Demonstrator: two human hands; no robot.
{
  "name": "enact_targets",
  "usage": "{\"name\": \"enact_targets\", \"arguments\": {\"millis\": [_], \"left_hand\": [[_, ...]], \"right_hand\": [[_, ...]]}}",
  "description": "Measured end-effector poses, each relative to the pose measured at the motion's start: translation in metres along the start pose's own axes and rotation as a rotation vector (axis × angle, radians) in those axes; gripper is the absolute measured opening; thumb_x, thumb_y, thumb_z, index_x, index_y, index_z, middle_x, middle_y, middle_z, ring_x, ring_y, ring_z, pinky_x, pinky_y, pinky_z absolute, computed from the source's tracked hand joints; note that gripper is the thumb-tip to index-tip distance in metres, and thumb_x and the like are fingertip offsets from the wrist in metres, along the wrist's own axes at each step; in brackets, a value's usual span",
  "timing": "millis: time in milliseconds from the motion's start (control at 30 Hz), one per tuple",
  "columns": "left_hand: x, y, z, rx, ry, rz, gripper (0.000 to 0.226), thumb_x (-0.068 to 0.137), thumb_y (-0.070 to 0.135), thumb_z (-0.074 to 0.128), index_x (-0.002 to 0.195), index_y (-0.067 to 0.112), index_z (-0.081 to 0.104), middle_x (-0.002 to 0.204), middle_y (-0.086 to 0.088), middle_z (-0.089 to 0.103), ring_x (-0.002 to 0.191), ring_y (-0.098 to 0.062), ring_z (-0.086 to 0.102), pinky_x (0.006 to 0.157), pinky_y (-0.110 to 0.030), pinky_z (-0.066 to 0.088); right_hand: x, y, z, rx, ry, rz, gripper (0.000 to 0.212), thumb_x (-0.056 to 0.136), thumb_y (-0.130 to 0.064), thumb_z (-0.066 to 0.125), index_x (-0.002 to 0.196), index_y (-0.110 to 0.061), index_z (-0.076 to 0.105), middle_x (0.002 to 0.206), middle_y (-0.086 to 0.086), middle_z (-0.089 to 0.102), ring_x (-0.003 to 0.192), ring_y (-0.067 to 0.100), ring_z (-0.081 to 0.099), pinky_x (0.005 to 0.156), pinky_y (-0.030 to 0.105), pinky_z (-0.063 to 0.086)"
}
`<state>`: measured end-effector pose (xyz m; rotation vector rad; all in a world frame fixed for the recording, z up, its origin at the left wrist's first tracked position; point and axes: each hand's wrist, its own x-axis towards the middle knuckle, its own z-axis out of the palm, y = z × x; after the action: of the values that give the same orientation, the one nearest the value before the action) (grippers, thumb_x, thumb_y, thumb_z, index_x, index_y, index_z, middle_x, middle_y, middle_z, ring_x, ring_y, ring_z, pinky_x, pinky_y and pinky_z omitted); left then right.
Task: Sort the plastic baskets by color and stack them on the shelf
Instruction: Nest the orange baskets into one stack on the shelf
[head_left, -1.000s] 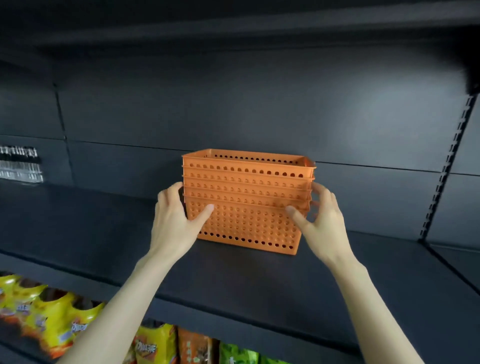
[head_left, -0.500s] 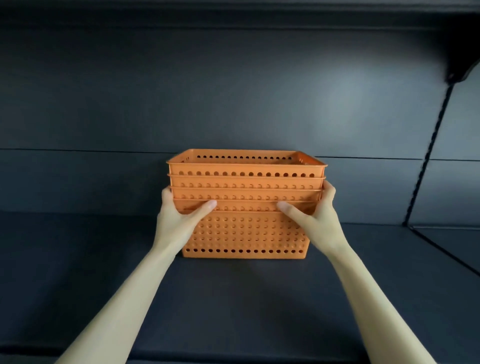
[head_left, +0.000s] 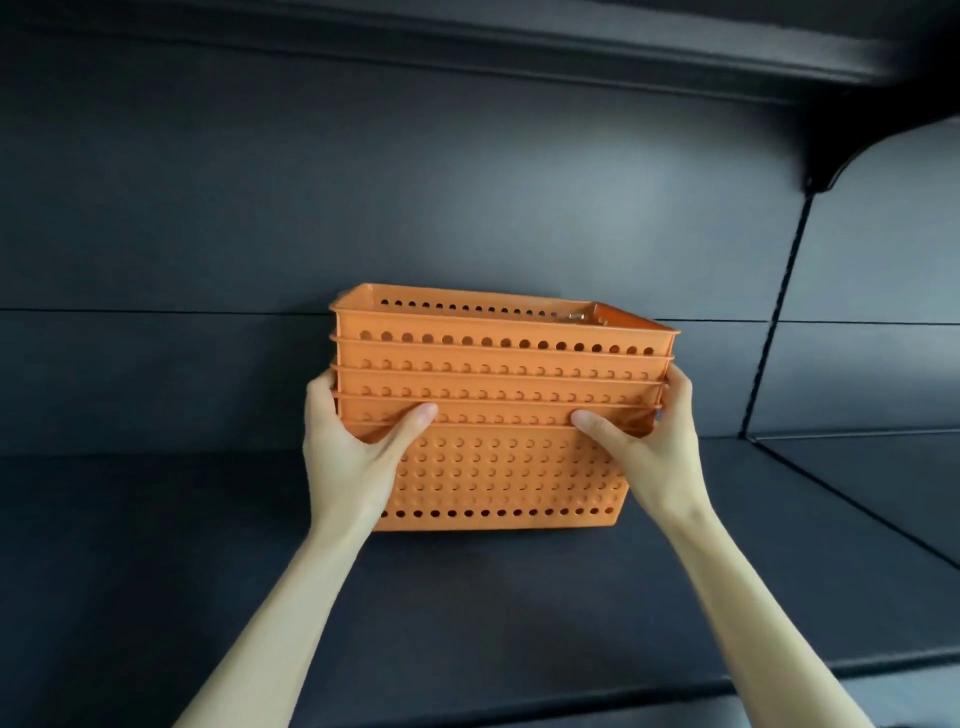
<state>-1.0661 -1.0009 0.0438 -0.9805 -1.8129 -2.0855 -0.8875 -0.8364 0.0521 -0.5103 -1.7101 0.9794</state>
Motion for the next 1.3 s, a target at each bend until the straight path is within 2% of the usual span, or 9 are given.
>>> {"name": "enact_targets", "arguments": {"millis": [100, 233, 433, 567, 700, 800, 967, 1067, 1300], "left_hand": [[-0.005, 0.016, 0.006, -0.054, -0.010, 0.031, 0.079, 0.051, 0.053, 0.083, 0.114, 0.034, 0.040, 0.120, 0.005, 0.056, 0.104, -0.006, 0.057, 0.080, -0.022, 0.045], [-0.020, 0.039, 0.027, -0.112, -0.029, 0.076, 0.079, 0.052, 0.056, 0.080, 0.116, 0.034, 0.040, 0.121, 0.003, 0.056, 0.108, -0.011, 0.057, 0.085, -0.029, 0.048], [-0.073, 0.080, 0.092, -0.222, -0.097, 0.088, 0.081, 0.053, 0.050, 0.084, 0.119, 0.032, 0.040, 0.121, 0.003, 0.056, 0.105, -0.007, 0.058, 0.078, -0.019, 0.045], [-0.129, 0.109, 0.153, -0.280, -0.140, 0.083, 0.073, 0.058, 0.042, 0.079, 0.119, 0.031, 0.041, 0.124, -0.001, 0.055, 0.105, -0.006, 0.059, 0.076, -0.012, 0.046], [-0.191, 0.132, 0.220, -0.335, -0.196, 0.068, 0.073, 0.061, 0.039, 0.078, 0.123, 0.028, 0.041, 0.125, -0.006, 0.055, 0.106, -0.011, 0.060, 0.084, -0.023, 0.048], [-0.227, 0.149, 0.271, -0.362, -0.225, 0.053, 0.073, 0.061, 0.043, 0.077, 0.123, 0.030, 0.041, 0.125, -0.006, 0.055, 0.107, -0.012, 0.059, 0.084, -0.023, 0.047], [-0.259, 0.175, 0.359, -0.396, -0.286, 0.064, 0.069, 0.058, 0.059, 0.075, 0.117, 0.044, 0.041, 0.125, -0.004, 0.055, 0.111, -0.013, 0.057, 0.090, -0.031, 0.047], [-0.272, 0.184, 0.415, -0.405, -0.315, 0.067, 0.075, 0.058, 0.060, 0.073, 0.121, 0.037, 0.039, 0.125, -0.004, 0.054, 0.110, -0.011, 0.057, 0.091, -0.030, 0.046], [-0.293, 0.188, 0.552, -0.433, -0.336, 0.041, 0.077, 0.055, 0.064, 0.073, 0.119, 0.036, 0.041, 0.120, -0.002, 0.058, 0.106, -0.015, 0.060, 0.093, -0.042, 0.048]], "right_hand": [[-0.003, -0.018, -0.021, -0.016, 0.046, -0.045, 0.080, 0.068, -0.023, 0.082, 0.132, -0.028, 0.034, 0.107, -0.026, 0.058, 0.097, -0.017, 0.055, 0.081, 0.014, 0.044], [-0.011, -0.033, -0.062, -0.042, 0.108, -0.080, 0.082, 0.066, -0.028, 0.082, 0.132, -0.031, 0.034, 0.106, -0.027, 0.059, 0.100, -0.010, 0.057, 0.084, 0.019, 0.045], [-0.035, -0.040, -0.155, -0.120, 0.215, -0.094, 0.084, 0.065, -0.033, 0.080, 0.135, -0.032, 0.032, 0.109, -0.026, 0.057, 0.101, -0.010, 0.055, 0.086, 0.023, 0.044], [-0.052, -0.035, -0.241, -0.180, 0.255, -0.077, 0.083, 0.066, -0.033, 0.080, 0.134, -0.035, 0.032, 0.113, -0.024, 0.057, 0.106, 0.000, 0.056, 0.090, 0.031, 0.045], [-0.071, -0.023, -0.332, -0.230, 0.305, -0.067, 0.078, 0.067, -0.033, 0.080, 0.126, -0.044, 0.031, 0.112, -0.028, 0.055, 0.105, -0.004, 0.054, 0.087, 0.024, 0.042], [-0.078, -0.013, -0.394, -0.259, 0.329, -0.050, 0.079, 0.069, -0.031, 0.080, 0.129, -0.042, 0.030, 0.111, -0.028, 0.055, 0.103, -0.007, 0.054, 0.081, 0.019, 0.040], [-0.067, 0.007, -0.482, -0.271, 0.371, -0.028, 0.083, 0.061, -0.044, 0.075, 0.131, -0.039, 0.030, 0.114, -0.020, 0.057, 0.105, 0.001, 0.056, 0.088, 0.031, 0.045], [-0.053, 0.024, -0.529, -0.277, 0.389, -0.033, 0.084, 0.059, -0.047, 0.073, 0.130, -0.041, 0.029, 0.113, -0.018, 0.058, 0.104, 0.002, 0.057, 0.085, 0.028, 0.045], [0.002, 0.084, -0.635, -0.307, 0.406, -0.045, 0.082, 0.067, -0.023, 0.080, 0.129, -0.043, 0.030, 0.108, -0.019, 0.059, 0.098, -0.001, 0.060, 0.083, 0.029, 0.047]]}}
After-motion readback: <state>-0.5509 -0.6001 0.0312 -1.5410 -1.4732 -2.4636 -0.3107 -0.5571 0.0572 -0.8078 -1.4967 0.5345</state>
